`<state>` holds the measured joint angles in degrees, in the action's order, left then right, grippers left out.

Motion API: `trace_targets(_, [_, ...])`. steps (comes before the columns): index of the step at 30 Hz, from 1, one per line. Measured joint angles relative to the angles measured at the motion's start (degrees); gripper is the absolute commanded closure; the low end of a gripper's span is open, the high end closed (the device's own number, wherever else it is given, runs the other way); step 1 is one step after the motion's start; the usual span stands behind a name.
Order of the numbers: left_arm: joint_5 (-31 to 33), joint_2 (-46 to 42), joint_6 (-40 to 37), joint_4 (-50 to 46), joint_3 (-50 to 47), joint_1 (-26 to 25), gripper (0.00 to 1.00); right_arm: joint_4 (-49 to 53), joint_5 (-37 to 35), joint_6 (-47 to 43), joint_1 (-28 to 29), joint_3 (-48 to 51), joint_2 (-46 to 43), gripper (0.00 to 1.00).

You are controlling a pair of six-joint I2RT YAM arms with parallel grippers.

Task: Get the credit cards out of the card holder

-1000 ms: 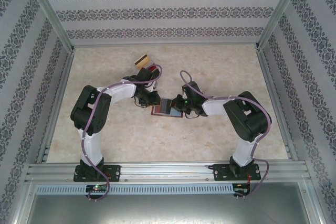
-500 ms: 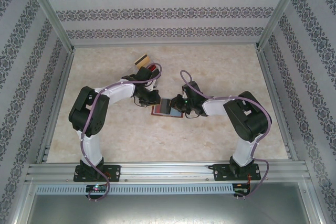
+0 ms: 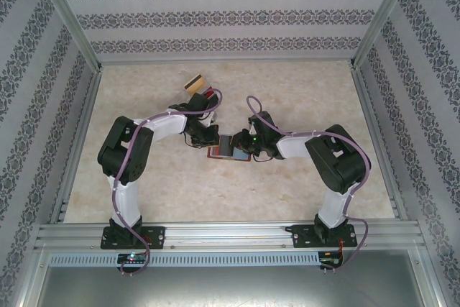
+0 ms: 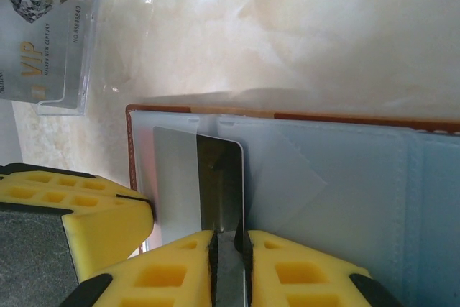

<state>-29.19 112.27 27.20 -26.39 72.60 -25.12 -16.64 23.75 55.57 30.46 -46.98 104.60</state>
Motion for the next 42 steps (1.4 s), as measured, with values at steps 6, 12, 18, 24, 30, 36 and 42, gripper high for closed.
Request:
trace_targets(6, [0.1,0.3,0.0,-0.2,0.4,0.0,0.98,-0.8,1.2,0.0,-0.2,0.0,0.5,0.80])
trace_targets(12, [0.2,0.5,0.0,-0.6,0.8,0.0,0.98,-0.8,1.5,0.1,-0.3,-0.2,0.9,0.90])
trace_targets(18, [0.5,0.6,0.0,-0.8,0.9,0.0,0.93,-0.7,1.4,-0.5,-0.7,-0.2,0.7,1.00])
trace_targets(24, [0.7,0.4,0.2,-0.1,0.8,-0.1,0.74,0.7,0.9,-3.8,-2.8,3.5,-5.0,1.00])
trace_targets(30, [0.7,-1.3,2.3,3.2,-0.9,-0.1,0.68,1.0,1.3,-8.1,-4.7,7.1,-14.2,1.00])
trace_targets(36, [1.2,-8.2,6.2,6.6,-3.1,0.0,0.42,-0.3,3.4,-9.3,-6.0,7.9,-21.5,1.00])
trace_targets(42, [1.4,-22.2,11.4,12.9,-9.6,1.9,0.14,-4.8,6.4,-6.9,-7.0,7.7,-24.2,1.00])
